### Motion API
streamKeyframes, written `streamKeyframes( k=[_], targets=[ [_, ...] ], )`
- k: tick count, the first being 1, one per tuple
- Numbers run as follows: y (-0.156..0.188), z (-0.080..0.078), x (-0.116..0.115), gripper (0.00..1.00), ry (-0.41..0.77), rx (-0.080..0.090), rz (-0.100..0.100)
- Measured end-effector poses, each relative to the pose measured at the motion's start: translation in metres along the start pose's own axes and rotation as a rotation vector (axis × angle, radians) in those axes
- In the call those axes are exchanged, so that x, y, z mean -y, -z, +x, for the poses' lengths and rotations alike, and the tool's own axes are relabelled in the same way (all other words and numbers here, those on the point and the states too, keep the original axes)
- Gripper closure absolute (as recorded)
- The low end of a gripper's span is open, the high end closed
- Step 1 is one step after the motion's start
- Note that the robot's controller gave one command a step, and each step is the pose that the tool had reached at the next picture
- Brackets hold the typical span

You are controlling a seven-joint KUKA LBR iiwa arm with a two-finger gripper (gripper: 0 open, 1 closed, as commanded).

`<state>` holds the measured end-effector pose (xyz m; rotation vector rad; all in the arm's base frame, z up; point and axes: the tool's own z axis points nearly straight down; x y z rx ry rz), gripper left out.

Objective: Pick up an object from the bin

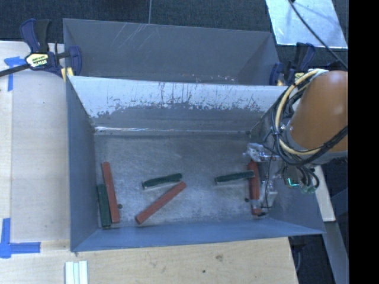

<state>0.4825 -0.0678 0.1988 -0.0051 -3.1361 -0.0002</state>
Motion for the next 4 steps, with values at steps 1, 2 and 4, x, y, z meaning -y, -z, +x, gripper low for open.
streamKeyframes(
  k=[1, 2, 4],
  targets=[
    [0.059, -0.012, 0.048, 0.00, 0.002, 0.016, 0.004],
    [-0.104, -0.015, 0.021, 0.00, 0.131, 0.001, -0.001],
    [-0.125, -0.062, -0.177, 0.00, 0.490, 0.012, -0.003]
  ],
)
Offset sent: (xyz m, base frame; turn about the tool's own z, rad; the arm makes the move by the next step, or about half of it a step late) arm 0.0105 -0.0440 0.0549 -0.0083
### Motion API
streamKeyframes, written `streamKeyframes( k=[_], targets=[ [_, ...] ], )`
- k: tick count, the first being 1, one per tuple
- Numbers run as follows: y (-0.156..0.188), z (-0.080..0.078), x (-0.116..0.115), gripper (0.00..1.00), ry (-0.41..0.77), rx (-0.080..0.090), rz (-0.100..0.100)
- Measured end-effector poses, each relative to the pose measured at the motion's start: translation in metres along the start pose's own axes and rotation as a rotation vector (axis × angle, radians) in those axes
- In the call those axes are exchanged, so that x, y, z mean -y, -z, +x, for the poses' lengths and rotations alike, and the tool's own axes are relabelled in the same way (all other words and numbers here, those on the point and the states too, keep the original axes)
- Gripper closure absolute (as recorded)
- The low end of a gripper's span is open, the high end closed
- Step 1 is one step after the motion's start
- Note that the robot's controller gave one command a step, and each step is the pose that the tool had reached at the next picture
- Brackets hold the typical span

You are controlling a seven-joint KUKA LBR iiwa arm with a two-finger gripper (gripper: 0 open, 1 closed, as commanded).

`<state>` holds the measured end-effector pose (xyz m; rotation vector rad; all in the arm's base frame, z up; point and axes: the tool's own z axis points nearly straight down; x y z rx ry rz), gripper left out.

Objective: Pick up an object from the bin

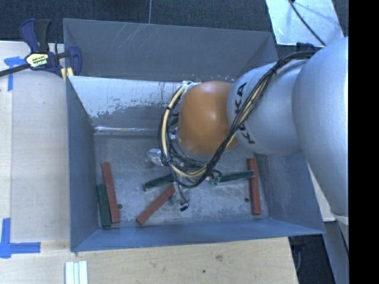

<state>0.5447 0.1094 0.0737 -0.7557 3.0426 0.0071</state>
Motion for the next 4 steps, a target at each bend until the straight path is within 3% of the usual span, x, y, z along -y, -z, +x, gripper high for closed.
streamKeyframes(
  k=[1, 2, 3, 4],
  targets=[
    [0.000, 0.002, 0.005, 1.00, -0.006, -0.003, 0.003],
    [0.145, 0.044, 0.016, 1.00, 0.142, 0.002, 0.007],
    [0.140, 0.045, 0.015, 0.00, 0.144, -0.004, 0.003],
    [0.140, 0.045, 0.015, 1.00, 0.144, -0.004, 0.003]
  ],
)
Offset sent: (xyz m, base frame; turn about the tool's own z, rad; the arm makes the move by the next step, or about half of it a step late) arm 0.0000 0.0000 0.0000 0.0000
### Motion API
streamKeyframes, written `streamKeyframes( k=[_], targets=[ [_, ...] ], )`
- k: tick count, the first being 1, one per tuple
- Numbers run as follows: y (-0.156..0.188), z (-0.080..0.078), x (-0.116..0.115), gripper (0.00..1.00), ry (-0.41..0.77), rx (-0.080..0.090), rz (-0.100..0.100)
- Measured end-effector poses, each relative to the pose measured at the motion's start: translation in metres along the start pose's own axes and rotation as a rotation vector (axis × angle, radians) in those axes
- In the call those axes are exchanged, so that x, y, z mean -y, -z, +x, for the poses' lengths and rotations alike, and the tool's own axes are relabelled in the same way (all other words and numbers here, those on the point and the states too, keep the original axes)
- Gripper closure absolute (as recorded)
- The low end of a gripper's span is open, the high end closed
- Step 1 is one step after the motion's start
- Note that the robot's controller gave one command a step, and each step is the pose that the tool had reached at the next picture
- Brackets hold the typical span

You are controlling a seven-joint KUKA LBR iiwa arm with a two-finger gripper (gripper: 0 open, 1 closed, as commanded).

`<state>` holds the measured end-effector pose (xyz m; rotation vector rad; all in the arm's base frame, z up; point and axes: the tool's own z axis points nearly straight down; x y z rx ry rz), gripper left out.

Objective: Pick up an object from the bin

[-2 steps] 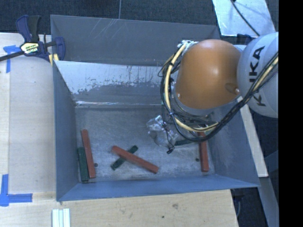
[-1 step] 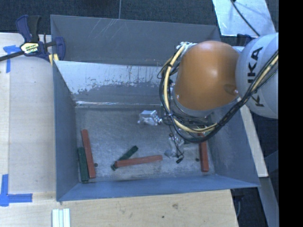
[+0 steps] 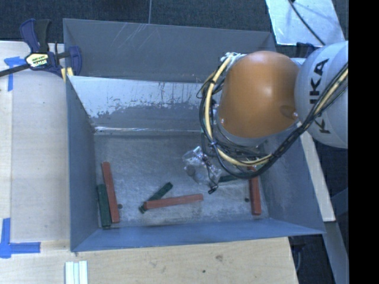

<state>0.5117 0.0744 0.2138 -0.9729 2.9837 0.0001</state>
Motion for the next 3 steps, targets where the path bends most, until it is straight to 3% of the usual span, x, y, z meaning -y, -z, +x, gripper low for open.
streamKeyframes(
  k=[1, 2, 3],
  targets=[
    [0.000, 0.000, 0.000, 0.00, 0.000, 0.000, 0.000],
    [-0.080, -0.023, -0.012, 0.00, 0.026, -0.006, -0.005],
    [-0.137, -0.048, -0.060, 0.00, 0.095, -0.007, -0.002]
  ],
)
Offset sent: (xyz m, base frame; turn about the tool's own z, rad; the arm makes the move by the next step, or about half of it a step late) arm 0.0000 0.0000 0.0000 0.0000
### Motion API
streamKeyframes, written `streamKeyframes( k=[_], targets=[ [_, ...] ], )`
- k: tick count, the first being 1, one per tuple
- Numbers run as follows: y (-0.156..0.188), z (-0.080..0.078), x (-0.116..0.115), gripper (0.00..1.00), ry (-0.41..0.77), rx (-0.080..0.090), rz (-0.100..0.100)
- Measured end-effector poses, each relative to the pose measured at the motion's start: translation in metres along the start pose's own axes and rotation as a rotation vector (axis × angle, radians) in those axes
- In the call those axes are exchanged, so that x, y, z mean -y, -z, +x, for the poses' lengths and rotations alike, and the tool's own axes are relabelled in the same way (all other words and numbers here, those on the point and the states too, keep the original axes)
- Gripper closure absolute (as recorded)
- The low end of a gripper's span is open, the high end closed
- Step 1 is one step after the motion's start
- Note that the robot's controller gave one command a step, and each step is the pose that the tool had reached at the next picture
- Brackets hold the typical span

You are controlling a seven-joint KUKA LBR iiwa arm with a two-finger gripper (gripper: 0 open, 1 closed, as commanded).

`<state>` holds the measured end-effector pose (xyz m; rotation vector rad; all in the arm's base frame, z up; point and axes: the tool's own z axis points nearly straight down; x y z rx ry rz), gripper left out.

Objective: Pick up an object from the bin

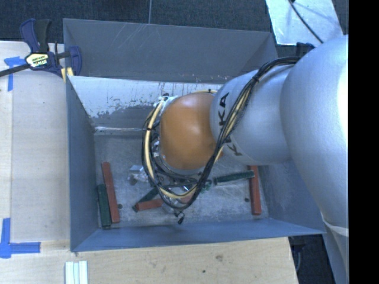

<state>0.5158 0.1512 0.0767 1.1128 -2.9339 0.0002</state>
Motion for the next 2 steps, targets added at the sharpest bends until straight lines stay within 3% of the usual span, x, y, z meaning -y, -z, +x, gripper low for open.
streamKeyframes(
  k=[1, 2],
  targets=[
    [0.003, -0.001, 0.002, 1.00, -0.005, 0.007, 0.002],
    [0.151, 0.045, 0.018, 1.00, -0.039, 0.012, 0.007]
  ],
)
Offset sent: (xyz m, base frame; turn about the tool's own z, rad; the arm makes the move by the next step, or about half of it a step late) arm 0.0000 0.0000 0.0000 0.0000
